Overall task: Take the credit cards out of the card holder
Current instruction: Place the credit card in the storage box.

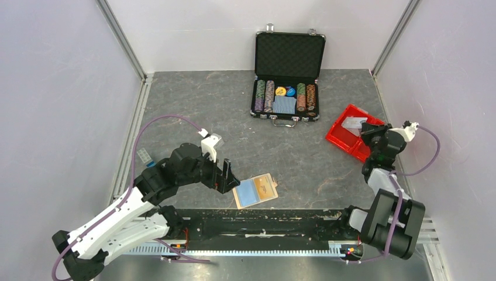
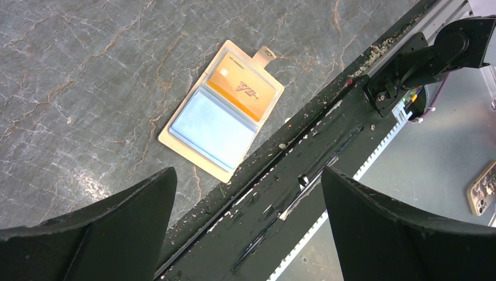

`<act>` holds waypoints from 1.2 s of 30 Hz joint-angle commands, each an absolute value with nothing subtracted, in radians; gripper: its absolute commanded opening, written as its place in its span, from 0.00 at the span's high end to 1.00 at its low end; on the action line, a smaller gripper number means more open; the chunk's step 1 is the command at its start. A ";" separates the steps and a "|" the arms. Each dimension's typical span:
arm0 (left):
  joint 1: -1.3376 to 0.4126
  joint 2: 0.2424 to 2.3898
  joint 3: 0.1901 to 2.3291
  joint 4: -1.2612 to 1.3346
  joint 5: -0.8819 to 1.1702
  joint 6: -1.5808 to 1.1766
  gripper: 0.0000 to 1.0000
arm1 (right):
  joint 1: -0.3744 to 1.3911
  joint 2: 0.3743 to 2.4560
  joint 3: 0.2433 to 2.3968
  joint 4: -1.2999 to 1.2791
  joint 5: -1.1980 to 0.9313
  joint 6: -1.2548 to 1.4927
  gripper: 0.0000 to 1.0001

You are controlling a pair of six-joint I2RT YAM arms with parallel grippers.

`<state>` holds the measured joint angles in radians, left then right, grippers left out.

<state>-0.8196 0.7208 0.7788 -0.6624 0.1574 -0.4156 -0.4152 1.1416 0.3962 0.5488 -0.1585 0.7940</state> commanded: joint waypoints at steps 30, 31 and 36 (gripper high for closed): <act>-0.817 0.632 0.772 -0.657 0.136 -0.368 0.00 | -0.278 1.578 0.556 0.844 0.191 0.822 1.00; -0.818 0.630 0.770 -0.658 0.134 -0.368 0.00 | -0.273 1.583 0.563 0.836 0.196 0.815 1.00; -0.818 0.620 0.770 -0.659 0.129 -0.371 0.00 | -0.263 1.605 0.605 0.775 0.211 0.797 0.99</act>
